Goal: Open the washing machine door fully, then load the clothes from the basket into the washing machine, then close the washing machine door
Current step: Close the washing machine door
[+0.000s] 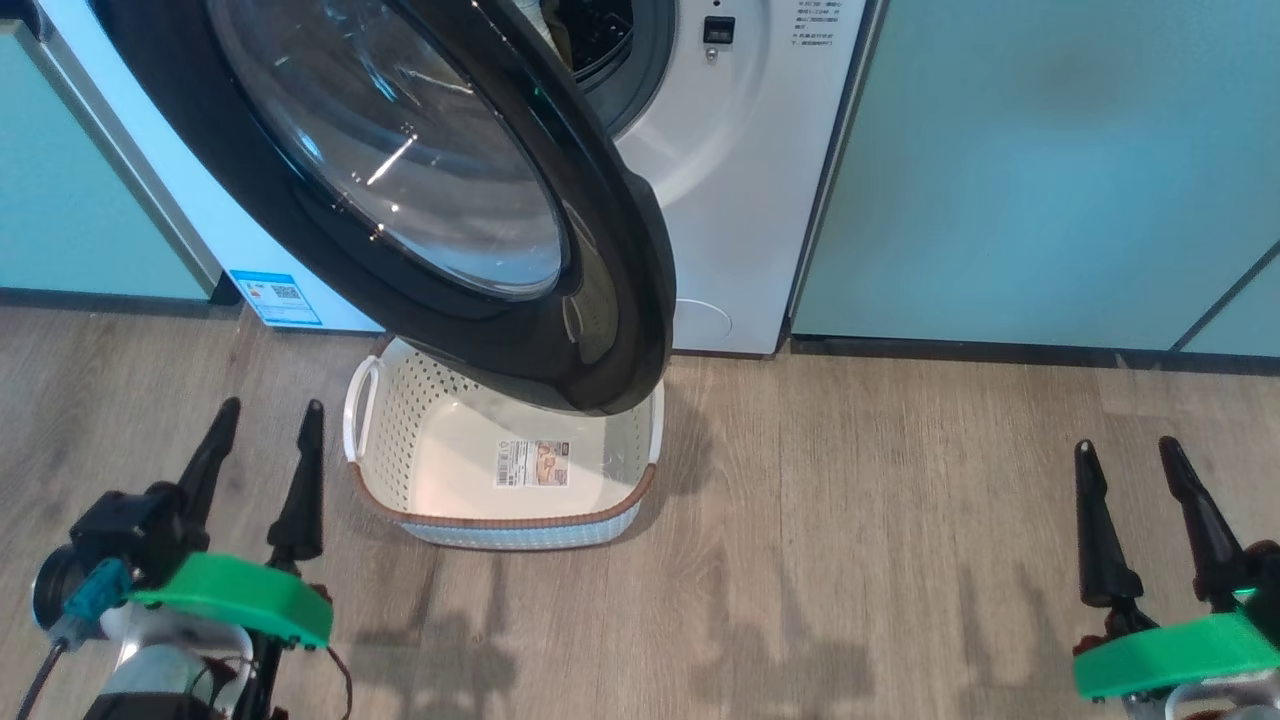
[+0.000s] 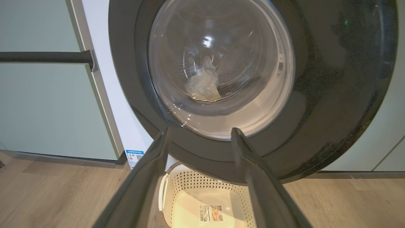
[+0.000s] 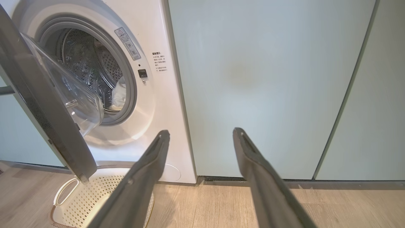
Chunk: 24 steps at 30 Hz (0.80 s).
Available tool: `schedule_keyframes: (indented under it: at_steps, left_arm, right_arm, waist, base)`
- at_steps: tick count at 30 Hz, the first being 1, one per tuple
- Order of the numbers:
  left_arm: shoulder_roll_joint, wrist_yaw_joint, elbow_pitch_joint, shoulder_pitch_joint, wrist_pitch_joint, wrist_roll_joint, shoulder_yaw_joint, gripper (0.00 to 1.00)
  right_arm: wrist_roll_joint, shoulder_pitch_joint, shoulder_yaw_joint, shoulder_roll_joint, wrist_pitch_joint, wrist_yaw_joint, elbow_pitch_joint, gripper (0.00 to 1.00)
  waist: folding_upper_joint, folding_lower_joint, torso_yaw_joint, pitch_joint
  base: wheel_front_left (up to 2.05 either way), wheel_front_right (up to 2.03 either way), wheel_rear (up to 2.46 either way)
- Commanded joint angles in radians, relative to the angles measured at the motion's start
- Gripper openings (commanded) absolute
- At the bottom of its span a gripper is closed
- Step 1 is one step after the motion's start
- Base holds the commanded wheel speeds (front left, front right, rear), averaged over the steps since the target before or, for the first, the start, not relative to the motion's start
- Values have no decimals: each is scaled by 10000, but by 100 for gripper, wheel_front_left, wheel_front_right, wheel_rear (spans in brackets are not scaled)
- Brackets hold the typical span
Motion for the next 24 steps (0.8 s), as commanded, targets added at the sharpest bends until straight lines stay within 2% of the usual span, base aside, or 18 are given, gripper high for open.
schedule_keyframes:
  at_steps: [1, 19, 20, 22, 24]
  left_arm:
    - [297, 64, -320, -246, -83, 135, 355, 100]
    - [336, 238, -335, -278, -49, 190, 195, 100]
    - [330, 241, -343, -282, -48, 180, 186, 100]
    - [338, 262, -351, -282, -49, 196, 166, 100]
    - [352, 286, -359, -277, -47, 220, 145, 100]
  right_arm:
    - [-50, -169, 173, -159, -93, -29, -330, 100]
    - [-11, -207, 169, -112, -93, -29, -316, 100]
    - [6, -208, 172, -110, -93, -29, -308, 90]
    - [55, -202, 204, -105, -93, -29, -287, 0]
    - [144, -184, 310, -122, -87, -29, -209, 0]
  waist:
    - [-1, 1, -7, 2]
    - [-1, 1, -94, 71]
    - [-1, 1, -95, 73]
    - [-1, 1, -98, 72]
    - [-1, 1, -109, 74]
  base:
    - [0, 0, 0]
    - [0, 0, 0]
    - [0, 0, 0]
    - [0, 0, 0]
    - [0, 0, 0]
